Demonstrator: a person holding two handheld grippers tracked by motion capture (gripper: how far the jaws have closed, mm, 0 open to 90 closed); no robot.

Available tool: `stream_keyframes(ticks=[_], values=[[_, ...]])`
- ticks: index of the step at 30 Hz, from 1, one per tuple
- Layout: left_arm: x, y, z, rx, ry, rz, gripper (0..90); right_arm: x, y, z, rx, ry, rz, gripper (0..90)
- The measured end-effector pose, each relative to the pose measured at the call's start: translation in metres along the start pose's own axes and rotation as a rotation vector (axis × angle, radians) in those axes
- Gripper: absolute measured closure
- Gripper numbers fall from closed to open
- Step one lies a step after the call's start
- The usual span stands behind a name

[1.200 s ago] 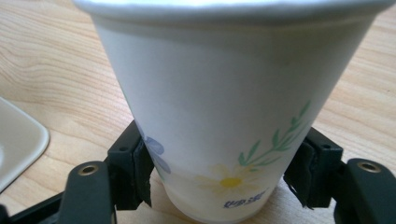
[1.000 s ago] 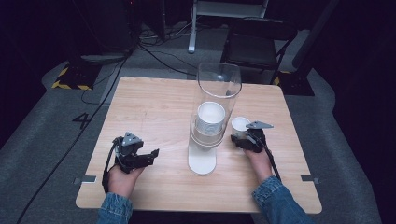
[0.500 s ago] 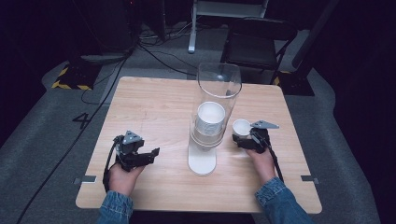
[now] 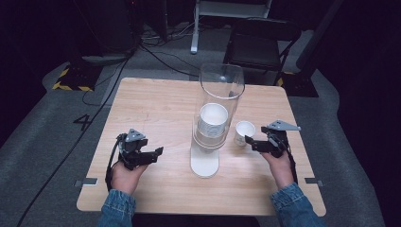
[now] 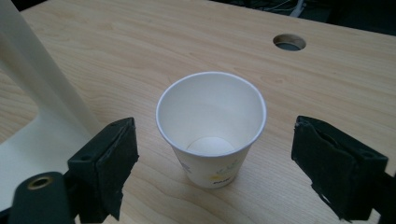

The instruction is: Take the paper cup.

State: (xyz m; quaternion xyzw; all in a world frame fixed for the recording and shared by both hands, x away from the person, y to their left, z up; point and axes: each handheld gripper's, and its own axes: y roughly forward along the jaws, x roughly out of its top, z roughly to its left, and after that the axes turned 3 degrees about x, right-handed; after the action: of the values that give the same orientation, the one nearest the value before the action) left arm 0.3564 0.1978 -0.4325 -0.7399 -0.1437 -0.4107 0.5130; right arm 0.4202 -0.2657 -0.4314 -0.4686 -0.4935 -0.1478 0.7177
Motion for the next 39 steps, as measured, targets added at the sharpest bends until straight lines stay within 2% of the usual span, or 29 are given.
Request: stream_keyframes(ticks=[2, 4, 7, 10, 14, 19, 25, 28, 29, 30, 31, 34, 39], values=[[0.002, -0.002, 0.001, -0.002, 0.002, -0.010, 27.7, 0.003, -0.009, -0.002, 0.001, 0.021, -0.023, 15.5], [0.003, -0.002, 0.001, 0.000, 0.001, -0.013, 26.9, 0.006, -0.019, -0.004, 0.001, 0.018, -0.033, 15.5], [0.003, -0.002, 0.001, 0.032, 0.037, -0.015, 24.5, 0.008, -0.032, -0.007, -0.011, -0.002, -0.057, 14.9], [0.004, -0.002, 0.001, 0.048, 0.045, -0.021, 21.3, 0.011, -0.046, -0.012, -0.014, 0.004, -0.081, 14.7], [0.005, -0.002, 0.002, 0.075, 0.026, -0.027, 17.5, 0.013, -0.061, -0.021, -0.016, 0.013, -0.107, 14.7], [0.005, -0.004, 0.005, 0.082, 0.036, -0.013, 16.7, 0.013, -0.075, -0.033, -0.048, 0.018, -0.125, 14.9], [0.003, -0.009, 0.016, 0.137, 0.016, -0.028, 16.3, 0.010, -0.087, -0.050, -0.069, 0.042, -0.112, 15.1], [0.003, -0.010, 0.018, 0.143, 0.009, -0.027, 16.3, 0.008, -0.089, -0.057, -0.112, 0.032, -0.085, 15.7], [0.003, -0.011, 0.019, 0.149, 0.011, -0.026, 16.3, 0.008, -0.089, -0.057, -0.112, 0.032, -0.085, 15.7], [0.002, -0.012, 0.020, 0.157, 0.007, -0.027, 16.3, 0.006, -0.089, -0.061, -0.137, 0.049, -0.067, 15.7], [0.002, -0.012, 0.022, 0.159, 0.016, -0.025, 16.4, 0.005, -0.089, -0.063, -0.152, 0.052, -0.067, 15.7], [0.001, -0.013, 0.023, 0.169, 0.007, -0.026, 16.4, 0.002, -0.089, -0.067, -0.193, 0.071, -0.068, 15.8], [0.000, -0.015, 0.026, 0.175, 0.012, -0.026, 16.4, -0.003, -0.088, -0.075, -0.210, 0.101, -0.088, 16.0]])
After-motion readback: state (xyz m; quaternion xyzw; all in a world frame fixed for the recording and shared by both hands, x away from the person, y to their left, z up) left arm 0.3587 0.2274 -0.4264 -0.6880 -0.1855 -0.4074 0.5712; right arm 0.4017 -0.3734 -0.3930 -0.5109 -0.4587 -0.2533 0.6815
